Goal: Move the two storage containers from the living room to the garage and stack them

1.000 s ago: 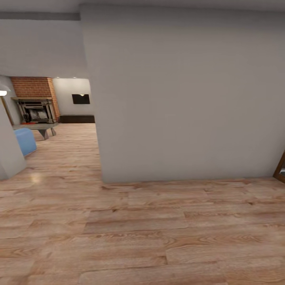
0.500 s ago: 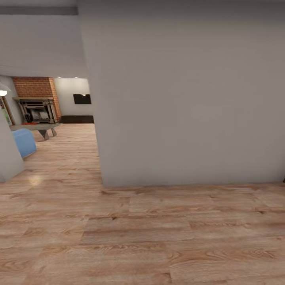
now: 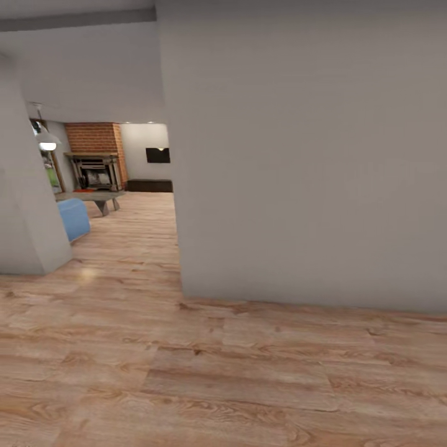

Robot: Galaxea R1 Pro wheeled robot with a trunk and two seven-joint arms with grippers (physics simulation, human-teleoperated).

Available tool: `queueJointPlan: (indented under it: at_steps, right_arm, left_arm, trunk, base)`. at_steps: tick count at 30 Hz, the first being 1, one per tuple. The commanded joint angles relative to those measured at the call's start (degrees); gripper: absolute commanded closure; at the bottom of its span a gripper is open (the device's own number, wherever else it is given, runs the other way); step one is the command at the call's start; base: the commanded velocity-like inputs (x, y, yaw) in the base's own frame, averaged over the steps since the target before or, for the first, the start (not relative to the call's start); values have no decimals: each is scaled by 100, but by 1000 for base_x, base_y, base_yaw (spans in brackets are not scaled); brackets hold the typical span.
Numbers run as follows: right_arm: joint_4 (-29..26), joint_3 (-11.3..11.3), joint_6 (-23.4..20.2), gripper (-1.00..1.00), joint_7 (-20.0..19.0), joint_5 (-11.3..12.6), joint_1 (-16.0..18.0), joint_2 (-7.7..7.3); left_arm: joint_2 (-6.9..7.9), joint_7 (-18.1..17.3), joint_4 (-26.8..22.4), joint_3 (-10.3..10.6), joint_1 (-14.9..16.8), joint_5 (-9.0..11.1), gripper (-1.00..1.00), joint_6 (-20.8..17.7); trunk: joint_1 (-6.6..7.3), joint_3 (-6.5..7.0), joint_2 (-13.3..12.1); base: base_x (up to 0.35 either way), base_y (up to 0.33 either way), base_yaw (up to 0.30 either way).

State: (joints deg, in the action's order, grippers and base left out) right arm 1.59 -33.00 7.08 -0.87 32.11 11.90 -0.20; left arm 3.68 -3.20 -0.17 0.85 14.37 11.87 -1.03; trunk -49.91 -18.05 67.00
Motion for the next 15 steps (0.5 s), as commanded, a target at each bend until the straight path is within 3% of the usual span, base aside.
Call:
queueJointPlan:
  at_steps: [1, 15]
  right_arm:
    - [16, -48, 30, -100, -9, 50, 6, 3]
    - [14, -48, 30, -100, -9, 50, 5, 3]
  left_arm:
    - [2, -23, 1, 11, 4, 52, -100, -11]
    - [1, -23, -1, 11, 4, 52, -100, -11]
  trunk:
    - [-3, -7, 3]
    - [-3, -7, 3]
  base:
    - [321, 0, 270]
    - [321, 0, 270]
